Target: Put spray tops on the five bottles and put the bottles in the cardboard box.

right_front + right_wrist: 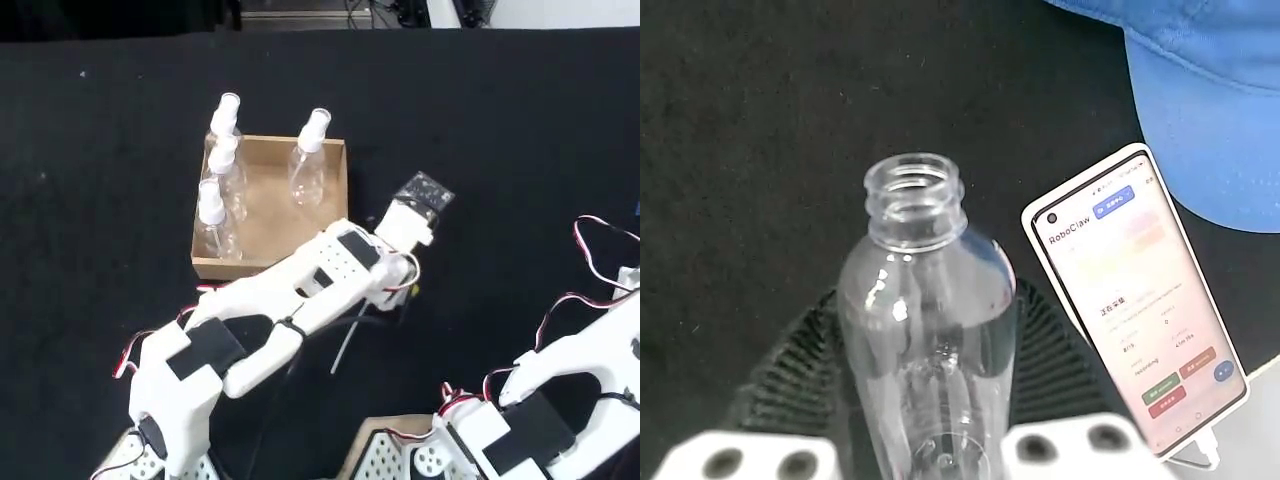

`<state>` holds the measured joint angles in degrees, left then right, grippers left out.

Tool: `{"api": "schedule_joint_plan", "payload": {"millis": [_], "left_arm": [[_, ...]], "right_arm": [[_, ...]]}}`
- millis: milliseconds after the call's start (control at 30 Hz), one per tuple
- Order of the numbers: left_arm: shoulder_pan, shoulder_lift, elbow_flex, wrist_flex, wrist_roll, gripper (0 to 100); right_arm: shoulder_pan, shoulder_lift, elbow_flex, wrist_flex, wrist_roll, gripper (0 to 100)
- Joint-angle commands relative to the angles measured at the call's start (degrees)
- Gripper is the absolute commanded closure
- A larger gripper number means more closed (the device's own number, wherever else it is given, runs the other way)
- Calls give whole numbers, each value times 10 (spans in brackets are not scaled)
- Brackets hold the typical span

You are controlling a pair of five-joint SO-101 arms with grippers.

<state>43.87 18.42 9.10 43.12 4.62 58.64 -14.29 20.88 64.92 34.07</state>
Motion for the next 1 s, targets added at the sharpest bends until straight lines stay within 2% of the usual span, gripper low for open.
{"api": "schedule_joint_plan", "payload": {"millis": [0,267,600,800,967], "left_arm": [[32,-11,-13,-3,1,777],[47,-4,-43,17,-31,777],[46,-4,-51,20,-25,777],[46,6,-63,15,40,777],[46,54,-77,20,47,777]], "right_arm": [[5,-32,-5,-11,5,988],[10,-36,-7,-11,5,988],[5,-36,-6,-9,5,988],[5,-36,-5,-10,5,988],[5,-36,-5,-9,5,988]]}}
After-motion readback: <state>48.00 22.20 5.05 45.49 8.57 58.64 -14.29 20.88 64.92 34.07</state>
